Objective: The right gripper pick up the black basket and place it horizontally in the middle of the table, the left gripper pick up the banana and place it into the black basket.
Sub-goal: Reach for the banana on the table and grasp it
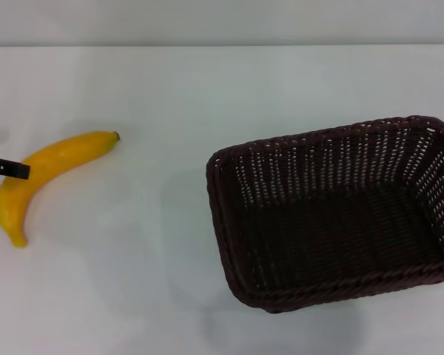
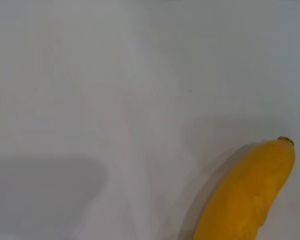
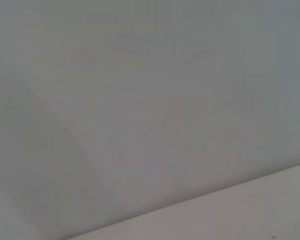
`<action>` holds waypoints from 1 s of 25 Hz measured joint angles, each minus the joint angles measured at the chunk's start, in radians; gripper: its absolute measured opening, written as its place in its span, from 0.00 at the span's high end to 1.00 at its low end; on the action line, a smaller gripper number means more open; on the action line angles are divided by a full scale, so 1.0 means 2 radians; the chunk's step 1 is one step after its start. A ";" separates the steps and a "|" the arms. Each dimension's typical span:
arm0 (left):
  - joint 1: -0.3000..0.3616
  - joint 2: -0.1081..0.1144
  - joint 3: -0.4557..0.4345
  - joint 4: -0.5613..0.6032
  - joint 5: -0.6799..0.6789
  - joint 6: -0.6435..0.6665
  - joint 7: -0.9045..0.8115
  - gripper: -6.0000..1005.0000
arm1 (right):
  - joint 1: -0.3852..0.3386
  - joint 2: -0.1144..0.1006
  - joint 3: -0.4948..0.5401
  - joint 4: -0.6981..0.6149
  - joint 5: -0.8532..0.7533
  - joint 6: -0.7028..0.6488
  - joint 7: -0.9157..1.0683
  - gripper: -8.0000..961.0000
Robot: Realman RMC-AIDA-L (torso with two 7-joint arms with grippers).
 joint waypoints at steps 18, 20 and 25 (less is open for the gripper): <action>-0.030 -0.034 0.001 -0.027 0.078 0.051 0.003 0.36 | 0.003 0.000 0.000 0.006 0.000 -0.015 0.000 0.80; -0.030 -0.037 0.001 -0.024 0.079 0.052 0.003 0.36 | 0.003 0.000 -0.001 0.006 0.000 -0.015 0.000 0.80; -0.031 -0.039 -0.001 -0.017 0.061 0.056 0.010 0.44 | 0.002 0.001 -0.001 0.006 -0.001 -0.015 0.000 0.80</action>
